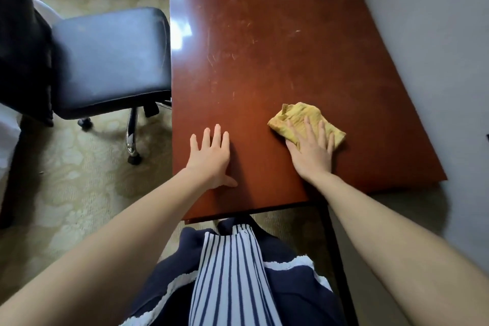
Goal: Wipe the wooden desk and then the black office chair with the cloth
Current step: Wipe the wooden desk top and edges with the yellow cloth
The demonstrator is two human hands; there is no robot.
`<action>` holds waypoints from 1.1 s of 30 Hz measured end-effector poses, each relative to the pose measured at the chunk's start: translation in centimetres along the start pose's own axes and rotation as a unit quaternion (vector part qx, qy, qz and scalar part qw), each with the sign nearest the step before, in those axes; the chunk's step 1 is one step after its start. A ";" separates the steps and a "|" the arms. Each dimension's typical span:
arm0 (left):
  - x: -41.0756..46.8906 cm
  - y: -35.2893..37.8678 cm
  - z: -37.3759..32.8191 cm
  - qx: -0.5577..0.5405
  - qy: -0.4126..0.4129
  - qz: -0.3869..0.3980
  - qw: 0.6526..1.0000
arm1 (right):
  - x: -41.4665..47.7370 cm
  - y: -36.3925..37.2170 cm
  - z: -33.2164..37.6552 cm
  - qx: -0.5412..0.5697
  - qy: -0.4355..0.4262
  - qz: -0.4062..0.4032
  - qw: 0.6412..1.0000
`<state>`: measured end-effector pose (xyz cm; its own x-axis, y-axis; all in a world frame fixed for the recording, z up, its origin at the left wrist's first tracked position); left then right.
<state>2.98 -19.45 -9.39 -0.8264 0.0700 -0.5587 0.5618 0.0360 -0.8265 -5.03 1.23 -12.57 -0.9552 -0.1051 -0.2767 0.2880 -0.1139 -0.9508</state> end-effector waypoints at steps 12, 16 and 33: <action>3.8 -2.0 -4.8 0.104 0.032 -0.029 0.994 | -9.0 0.5 -5.1 0.089 -0.156 -0.073 0.981; 4.9 -2.6 -6.5 0.126 0.035 -0.033 0.991 | -7.8 -0.4 -11.2 0.099 -0.052 -0.108 0.988; 7.0 -1.7 -7.4 0.130 0.074 -0.009 0.989 | 8.2 -4.7 -15.8 0.094 0.290 -0.014 0.952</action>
<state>-3.48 -11.65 -11.32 -0.8104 0.2177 -0.5440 0.5032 -0.2171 -0.8365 -15.24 16.51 -12.58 -0.8240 0.4574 -0.3344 0.2175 -0.2896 -0.9321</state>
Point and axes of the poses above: each hand's wrist, its own x-axis towards the middle knuckle, its own y-axis out of the palm, z = x × y, the point moved 5 cm from there along x, towards the middle knuckle, and after that the axes turned 5 degrees about y, right-handed, at the moved point
